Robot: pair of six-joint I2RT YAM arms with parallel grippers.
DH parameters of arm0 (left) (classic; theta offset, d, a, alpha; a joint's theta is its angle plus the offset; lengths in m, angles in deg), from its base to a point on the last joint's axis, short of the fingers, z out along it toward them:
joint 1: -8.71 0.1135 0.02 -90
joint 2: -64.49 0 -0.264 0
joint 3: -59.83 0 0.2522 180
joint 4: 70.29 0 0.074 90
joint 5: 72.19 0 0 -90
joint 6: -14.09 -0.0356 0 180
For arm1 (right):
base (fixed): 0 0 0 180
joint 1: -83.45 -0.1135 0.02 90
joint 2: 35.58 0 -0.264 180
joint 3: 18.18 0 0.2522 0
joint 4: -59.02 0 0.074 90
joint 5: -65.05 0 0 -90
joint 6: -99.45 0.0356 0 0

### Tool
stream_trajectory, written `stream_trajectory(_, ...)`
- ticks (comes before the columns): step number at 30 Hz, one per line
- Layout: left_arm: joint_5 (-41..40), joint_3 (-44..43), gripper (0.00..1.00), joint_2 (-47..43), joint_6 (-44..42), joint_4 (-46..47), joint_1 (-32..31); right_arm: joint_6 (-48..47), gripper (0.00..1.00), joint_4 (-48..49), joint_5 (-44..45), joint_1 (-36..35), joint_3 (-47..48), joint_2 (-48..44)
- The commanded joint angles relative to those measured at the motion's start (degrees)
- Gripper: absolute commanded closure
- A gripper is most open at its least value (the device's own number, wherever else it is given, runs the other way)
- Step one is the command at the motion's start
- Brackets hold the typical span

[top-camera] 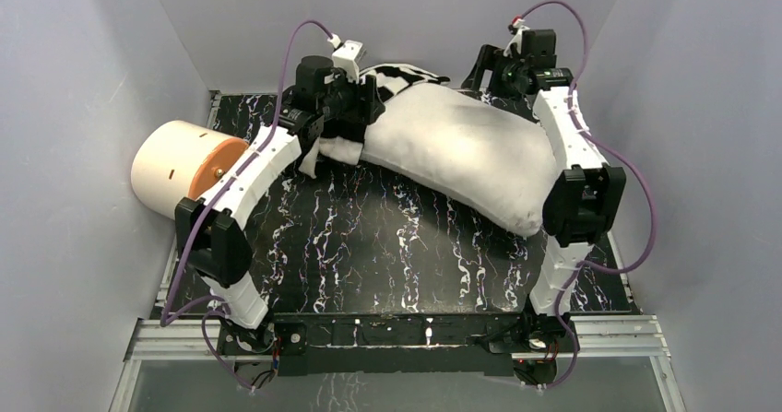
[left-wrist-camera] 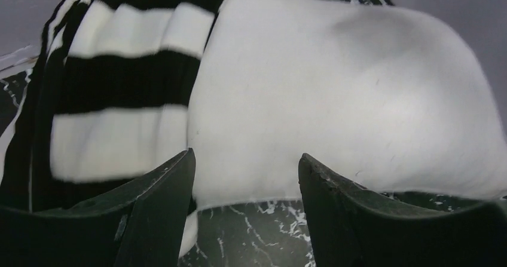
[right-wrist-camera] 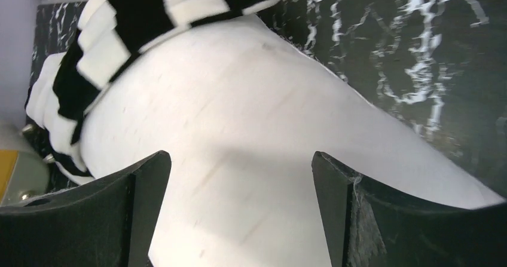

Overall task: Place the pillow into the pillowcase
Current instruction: Stuff the pillow into the pillowcase.

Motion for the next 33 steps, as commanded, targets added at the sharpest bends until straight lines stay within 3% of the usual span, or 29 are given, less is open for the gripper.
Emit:
stream_trajectory(1,-7.85,6.66,0.37,-2.32,-6.11,2.06,-0.03,-2.31,0.04,-2.14,7.46,0.92,-1.74,-7.18)
stream_trajectory(11,-10.28,9.68,0.36,3.91,-7.22,6.98,-0.18,-1.67,0.01,0.25,16.71,4.15,-22.24,-20.37)
stream_trajectory(18,-13.25,9.06,0.40,7.87,-9.26,8.60,-1.31,-0.09,0.04,9.65,8.98,9.25,-41.96,-27.33)
stream_trajectory(20,-13.57,8.83,0.50,8.61,-10.42,8.74,-1.73,0.72,0.06,12.27,4.17,9.25,-45.55,-27.97)
stream_trajectory(24,-10.97,7.57,0.91,7.83,-9.23,8.45,-3.52,2.86,0.12,17.27,-4.57,9.04,-51.09,-28.03)
stream_trajectory(25,-9.64,6.91,0.95,7.27,-8.74,8.47,-4.37,3.82,0.13,19.12,-6.69,8.88,-52.73,-28.15)
stream_trajectory(31,-0.79,-0.83,1.00,6.51,-0.27,9.76,-14.29,13.70,0.17,29.12,-10.84,4.53,-59.17,-29.84)
stream_trajectory(33,1.32,1.95,1.00,7.17,3.89,13.40,-16.25,16.66,0.18,32.39,-10.43,2.40,-60.38,-30.35)
